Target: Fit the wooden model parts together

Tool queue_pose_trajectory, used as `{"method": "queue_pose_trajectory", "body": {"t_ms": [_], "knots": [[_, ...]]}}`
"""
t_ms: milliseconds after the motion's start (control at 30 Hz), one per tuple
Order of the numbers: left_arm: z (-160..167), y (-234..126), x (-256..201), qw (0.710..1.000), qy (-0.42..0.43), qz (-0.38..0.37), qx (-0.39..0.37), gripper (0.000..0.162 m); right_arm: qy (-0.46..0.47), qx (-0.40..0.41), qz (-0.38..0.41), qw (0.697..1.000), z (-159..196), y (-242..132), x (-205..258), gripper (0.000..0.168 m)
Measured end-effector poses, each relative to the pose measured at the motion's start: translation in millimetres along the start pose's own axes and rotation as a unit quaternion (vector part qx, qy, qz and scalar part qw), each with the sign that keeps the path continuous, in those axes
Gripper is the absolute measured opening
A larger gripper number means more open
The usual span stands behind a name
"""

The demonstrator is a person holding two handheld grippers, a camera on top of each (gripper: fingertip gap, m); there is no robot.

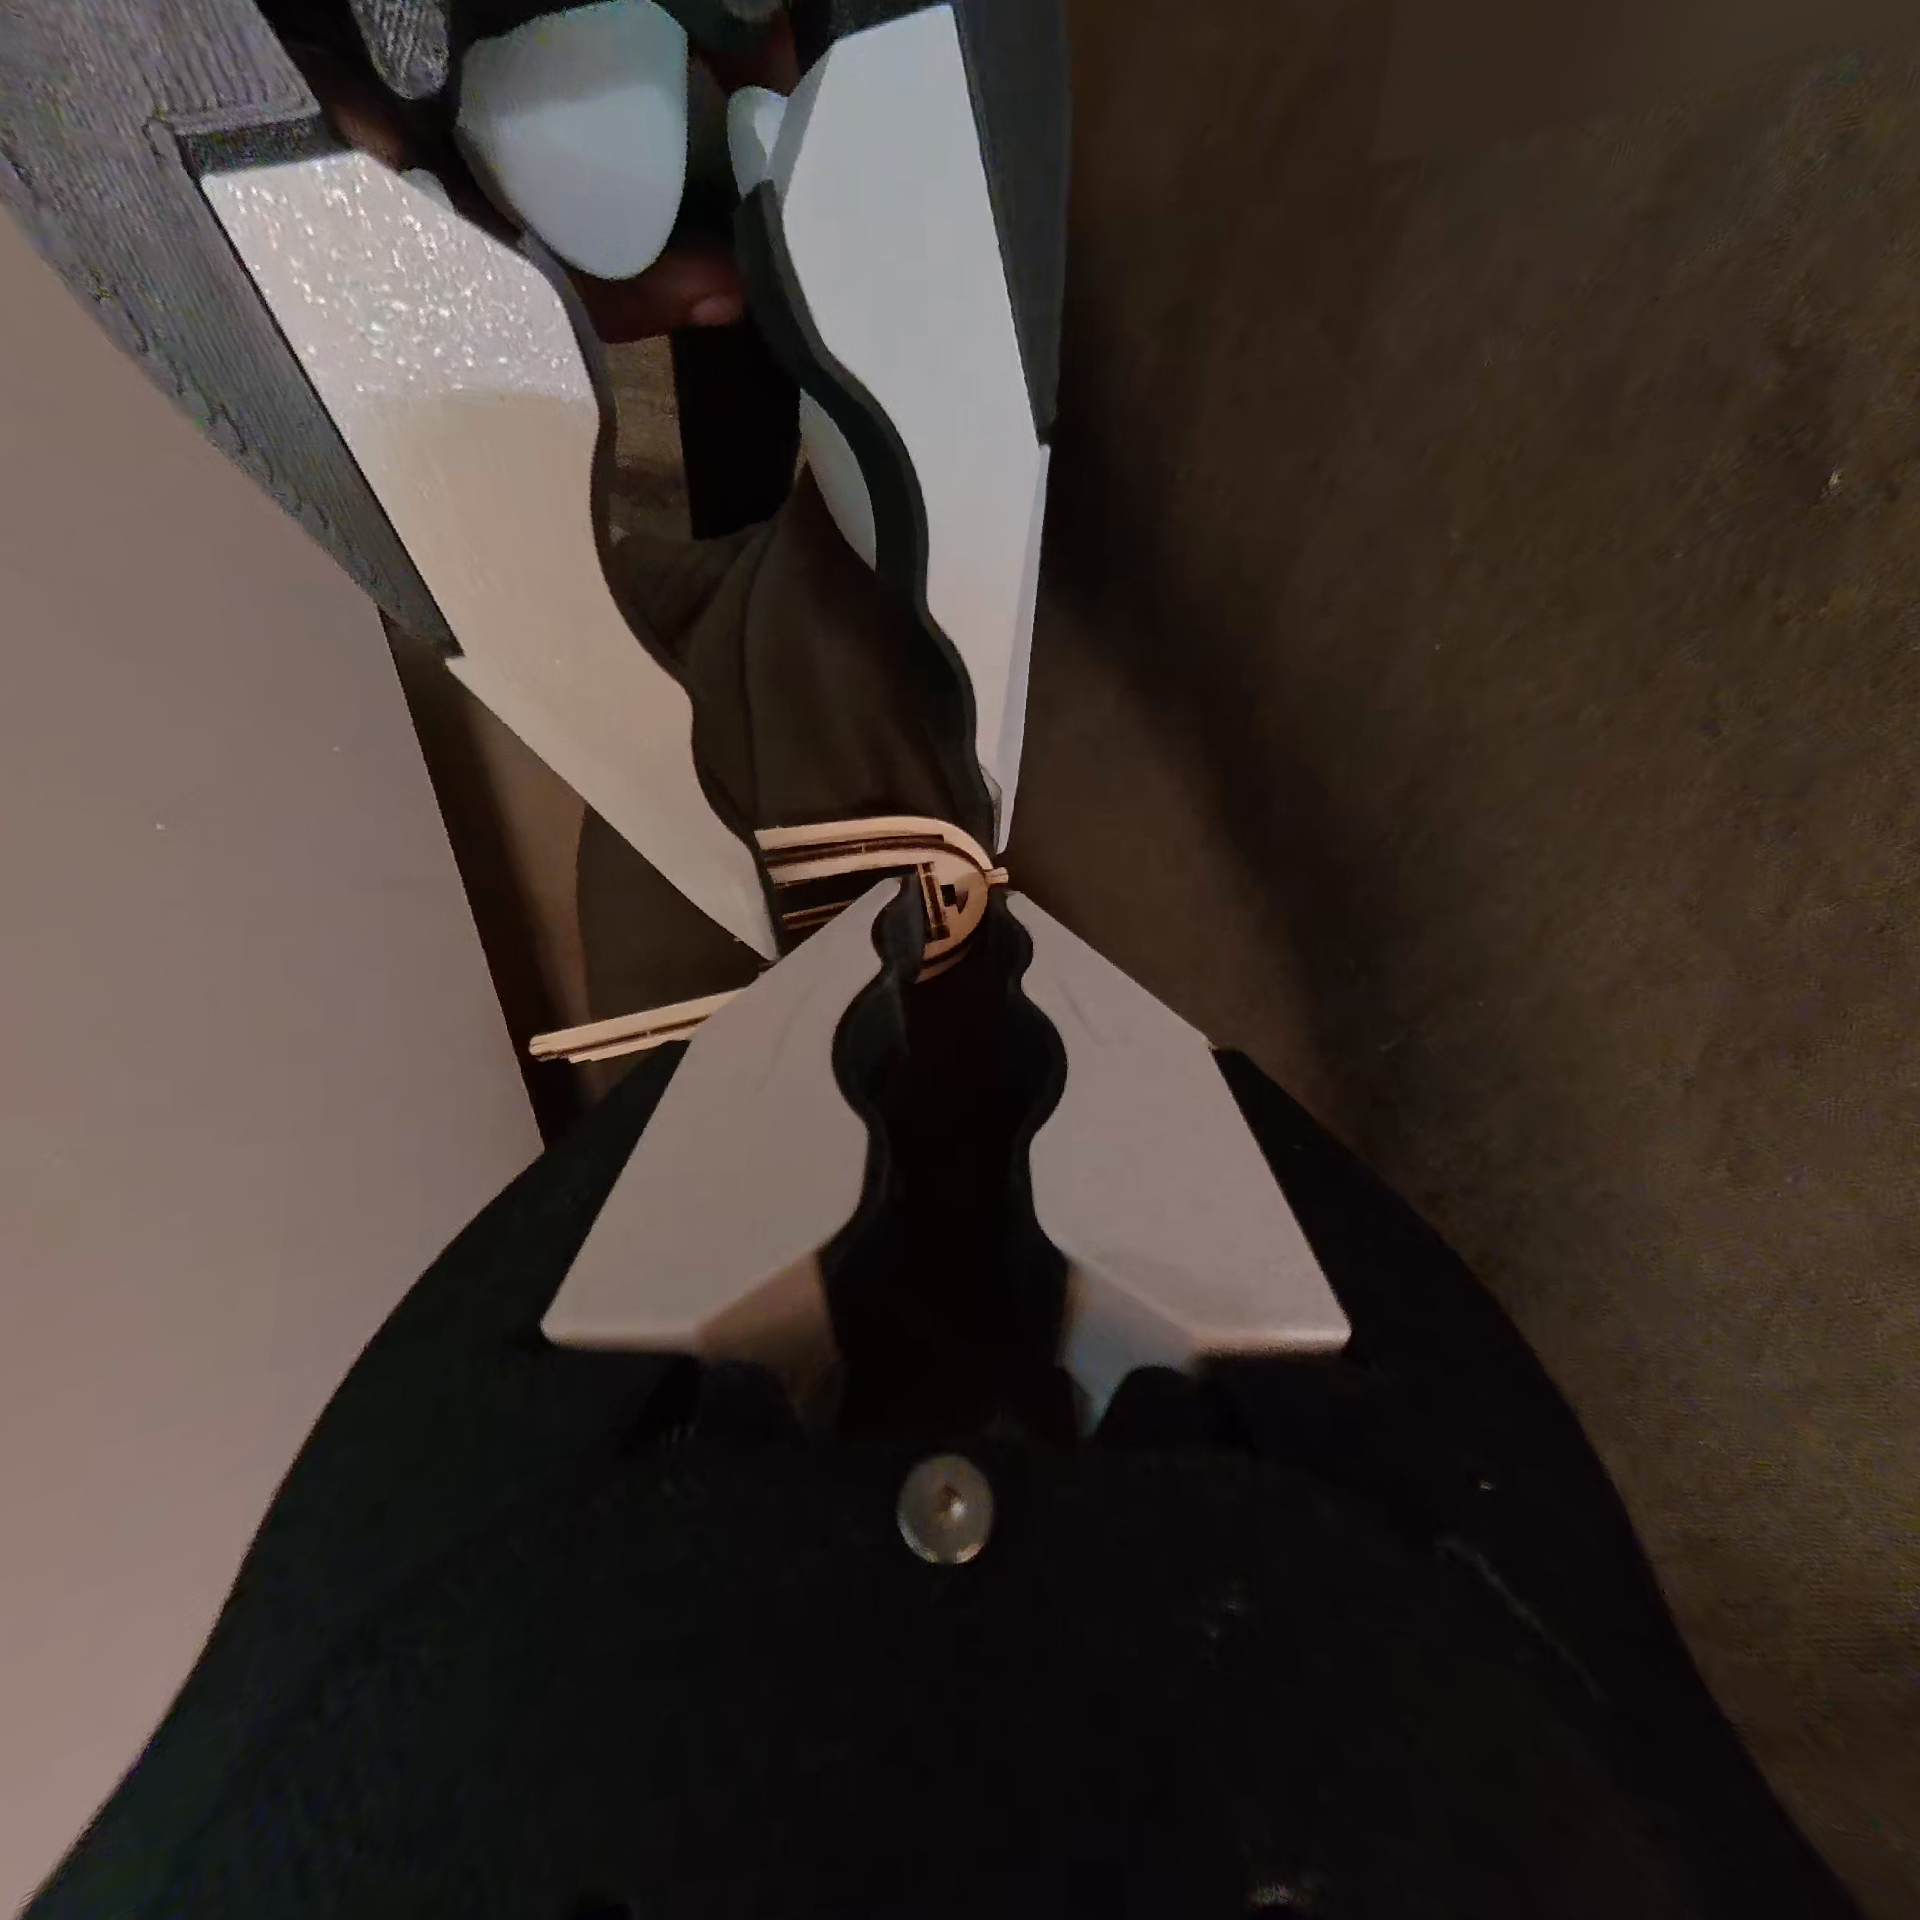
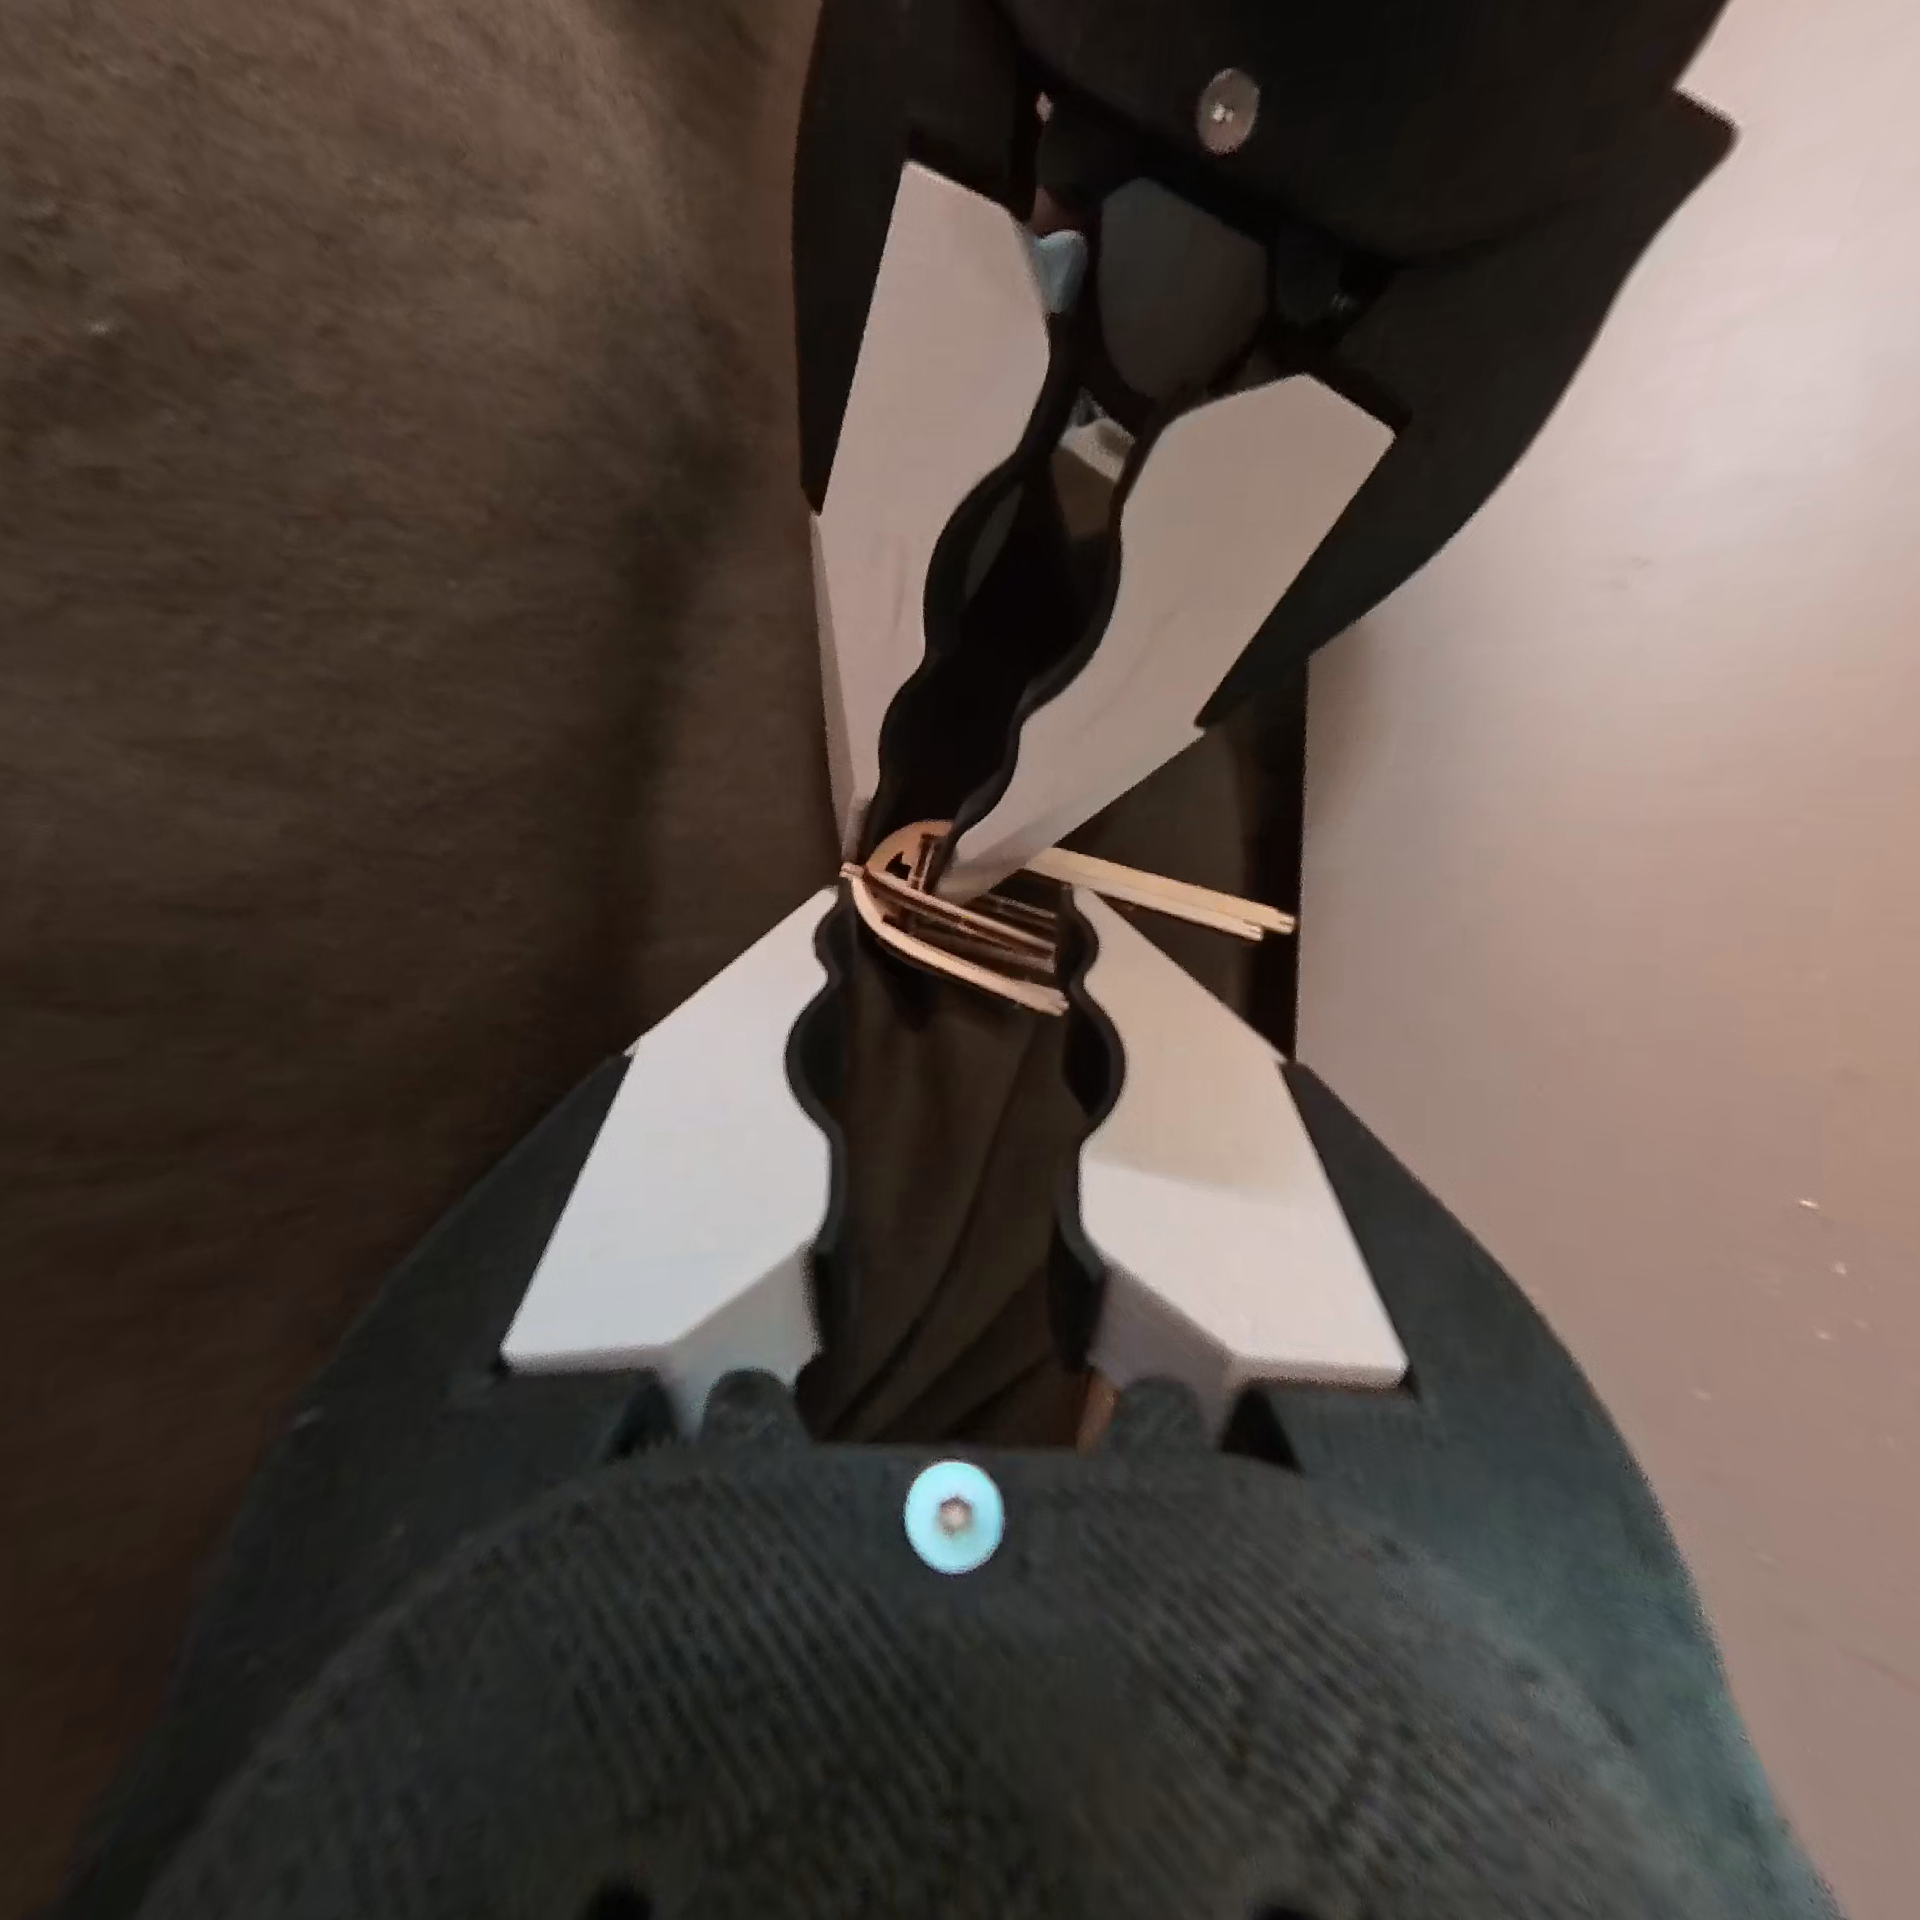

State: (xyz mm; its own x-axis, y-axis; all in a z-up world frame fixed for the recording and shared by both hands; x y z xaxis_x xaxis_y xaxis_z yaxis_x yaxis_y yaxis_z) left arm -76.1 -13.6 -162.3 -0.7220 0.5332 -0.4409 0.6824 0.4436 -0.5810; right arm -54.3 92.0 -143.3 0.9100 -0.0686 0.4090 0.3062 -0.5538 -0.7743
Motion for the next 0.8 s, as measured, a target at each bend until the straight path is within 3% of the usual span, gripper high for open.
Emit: {"method": "queue_pose_trajectory", "body": {"t_ms": [33,467,600,700,733,800], "knots": [[0,0,0,1.000,0.004,0.001,0.003,0.010,-0.003,0.004,-0.001,1.000,-1,0,1,0.036],[-2,4,-5,0.999,0.022,-0.004,0.034,0.010,-0.002,0.017,-0.026,1.000,-2,6,4,0.029],[0,-2,1,0.999,0.005,-0.039,0.022,0.010,-0.003,0.001,0.006,1.000,0,-1,-4,0.030],[-2,-14,3,0.998,-0.016,-0.041,-0.037,0.010,-0.008,-0.051,0.021,0.998,1,-19,-7,0.038],[-1,-17,4,0.998,-0.017,-0.053,-0.041,0.010,-0.009,-0.077,0.030,0.997,1,-27,-9,0.057],[2,-24,9,0.996,-0.018,-0.078,-0.049,0.011,0.001,-0.144,0.067,0.987,4,-47,-14,0.061]]}}
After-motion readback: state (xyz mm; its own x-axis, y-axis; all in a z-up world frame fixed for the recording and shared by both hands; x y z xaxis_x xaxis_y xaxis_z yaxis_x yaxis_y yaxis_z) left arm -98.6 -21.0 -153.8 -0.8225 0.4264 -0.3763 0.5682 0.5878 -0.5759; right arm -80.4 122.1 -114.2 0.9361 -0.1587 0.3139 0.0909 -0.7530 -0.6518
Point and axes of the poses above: each gripper's, where its closed fingertips meet, y out along the fingers, z out of its underside, x = y × z across the jaws, the point moved 9 cm from there along -y, back along the fingers, and after that the axes turned 10 degrees about x, right-handed, at the moved point
